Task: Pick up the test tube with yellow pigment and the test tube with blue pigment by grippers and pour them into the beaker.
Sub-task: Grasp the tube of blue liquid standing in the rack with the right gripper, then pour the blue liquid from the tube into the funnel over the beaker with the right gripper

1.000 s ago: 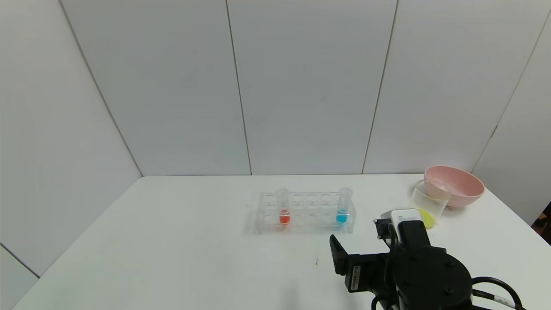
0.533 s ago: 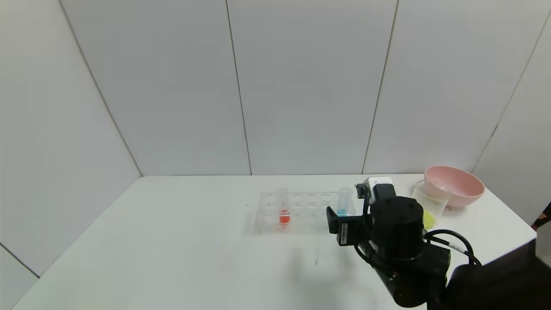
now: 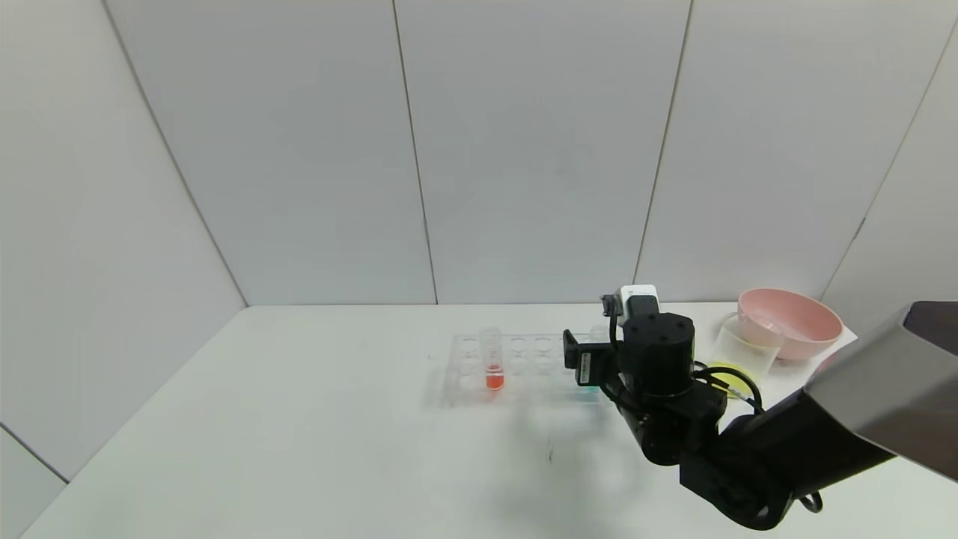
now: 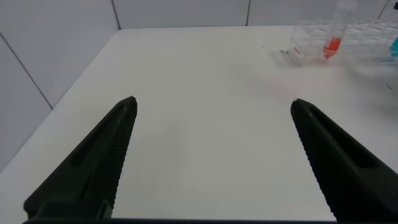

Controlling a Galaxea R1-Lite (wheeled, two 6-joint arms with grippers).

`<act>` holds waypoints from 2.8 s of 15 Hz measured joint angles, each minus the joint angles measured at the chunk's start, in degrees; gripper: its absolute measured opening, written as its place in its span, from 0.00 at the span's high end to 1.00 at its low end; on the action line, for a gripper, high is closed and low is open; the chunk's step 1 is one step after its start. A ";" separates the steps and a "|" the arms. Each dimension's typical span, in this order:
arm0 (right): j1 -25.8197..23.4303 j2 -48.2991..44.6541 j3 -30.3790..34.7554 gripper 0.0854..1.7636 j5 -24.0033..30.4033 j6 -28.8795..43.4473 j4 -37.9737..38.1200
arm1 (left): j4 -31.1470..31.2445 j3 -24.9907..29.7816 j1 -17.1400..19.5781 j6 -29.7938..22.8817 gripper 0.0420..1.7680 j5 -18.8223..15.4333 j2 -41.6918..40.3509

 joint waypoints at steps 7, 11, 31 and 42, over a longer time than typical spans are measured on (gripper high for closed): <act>-0.01 1.60 -0.06 0.43 0.33 -0.90 -1.01 | 0.00 0.00 -0.02 0.00 0.00 0.00 0.00; 0.13 1.40 0.27 0.75 0.07 -0.93 -0.96 | 0.00 0.00 0.00 0.00 0.00 0.00 0.00; 1.12 -7.12 -0.37 0.75 -0.04 -7.91 -0.61 | 0.00 0.00 -0.02 0.00 0.00 0.00 0.00; -9.68 -21.32 6.12 0.75 23.67 -8.59 11.85 | 0.00 0.00 0.00 0.02 0.00 0.00 0.00</act>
